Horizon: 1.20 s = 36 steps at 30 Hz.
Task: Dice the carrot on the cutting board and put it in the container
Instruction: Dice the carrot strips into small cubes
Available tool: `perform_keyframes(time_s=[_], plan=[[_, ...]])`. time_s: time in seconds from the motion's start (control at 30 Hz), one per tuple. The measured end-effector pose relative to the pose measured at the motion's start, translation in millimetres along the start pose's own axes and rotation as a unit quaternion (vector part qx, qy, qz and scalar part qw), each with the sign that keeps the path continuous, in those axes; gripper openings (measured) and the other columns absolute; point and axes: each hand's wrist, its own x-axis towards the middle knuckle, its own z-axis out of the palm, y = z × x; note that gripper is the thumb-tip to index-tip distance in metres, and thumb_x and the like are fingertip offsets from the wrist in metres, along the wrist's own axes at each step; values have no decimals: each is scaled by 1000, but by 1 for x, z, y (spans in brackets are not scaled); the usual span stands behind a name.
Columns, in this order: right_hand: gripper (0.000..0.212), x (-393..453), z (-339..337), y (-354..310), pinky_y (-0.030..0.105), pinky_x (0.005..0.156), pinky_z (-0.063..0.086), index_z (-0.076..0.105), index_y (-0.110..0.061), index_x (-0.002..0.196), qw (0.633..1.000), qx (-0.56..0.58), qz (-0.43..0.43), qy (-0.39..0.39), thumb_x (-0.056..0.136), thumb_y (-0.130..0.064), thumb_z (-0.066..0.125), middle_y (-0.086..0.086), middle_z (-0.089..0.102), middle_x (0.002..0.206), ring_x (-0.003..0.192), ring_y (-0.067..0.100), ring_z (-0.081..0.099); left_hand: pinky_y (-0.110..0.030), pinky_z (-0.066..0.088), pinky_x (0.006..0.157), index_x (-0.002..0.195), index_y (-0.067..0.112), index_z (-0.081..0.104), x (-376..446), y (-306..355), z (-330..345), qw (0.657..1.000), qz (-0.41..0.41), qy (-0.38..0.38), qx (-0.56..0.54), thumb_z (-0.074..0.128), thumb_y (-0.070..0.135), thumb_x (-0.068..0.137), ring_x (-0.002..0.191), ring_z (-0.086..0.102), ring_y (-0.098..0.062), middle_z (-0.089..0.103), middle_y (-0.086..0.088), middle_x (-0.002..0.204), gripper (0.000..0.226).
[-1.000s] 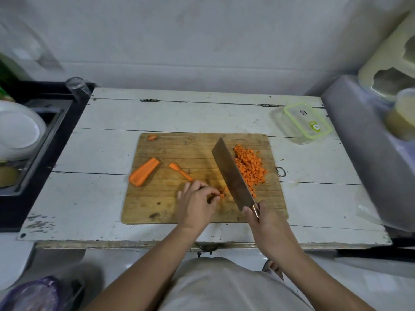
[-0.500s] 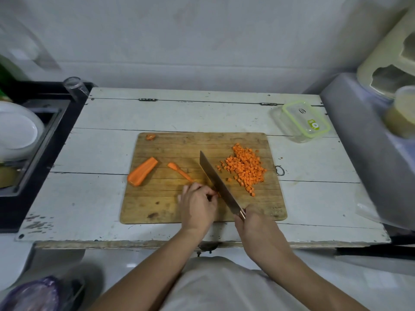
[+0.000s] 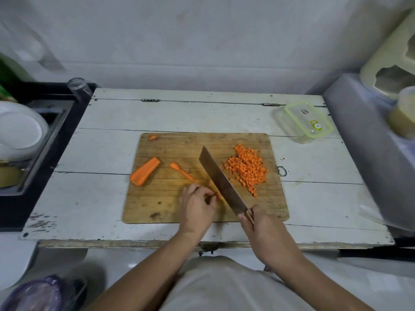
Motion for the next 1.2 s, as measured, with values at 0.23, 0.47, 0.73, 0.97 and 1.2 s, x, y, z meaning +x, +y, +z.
perform_keyframes(time_s=[0.23, 0.47, 0.73, 0.97, 1.2], plan=[[29, -5, 10, -13, 37, 64, 45, 48, -20, 100, 997, -59, 33, -23, 104, -48, 41, 4, 64, 91, 84, 30, 64, -34, 35, 86, 90, 25, 75, 2, 8, 4, 998, -16, -3, 60, 70, 29, 92, 103, 47, -18, 59, 8, 102, 6], [34, 40, 14, -26, 35, 61, 44, 55, -15, 108, 1000, -18, 21, -3, 103, -47, 45, 8, 67, 90, 81, 31, 64, -36, 40, 88, 87, 26, 76, 1, 9, 1, 999, -18, -6, 50, 72, 24, 92, 100, 46, -18, 58, 9, 99, 6], [30, 20, -8, 2, 37, 60, 44, 55, -23, 89, 999, 46, 19, 5, 103, -47, 45, -3, 61, 74, 69, 15, 59, -23, 43, 91, 113, 20, 78, 4, -11, -13, 999, 7, -33, -39, 67, 21, 99, 100, 55, -13, 60, 10, 101, 19], [31, 0, 9, -2, 35, 59, 41, 46, -25, 81, 996, 67, 39, -32, 103, -48, 46, -3, 58, 77, 70, 16, 57, -36, 41, 112, 135, 18, 67, 55, -42, -58, 985, 98, -13, 141, 58, 4, 99, 128, 49, -23, 58, -4, 138, 40], [31, 6, 19, -15, 30, 55, 38, 45, -27, 79, 995, 79, 32, -55, 103, -46, 46, -5, 57, 76, 68, 12, 56, -35, 53, 90, 115, 23, 75, 62, -42, -81, 935, 172, -48, 307, 71, 18, 93, 105, 61, -21, 71, 0, 110, 23]])
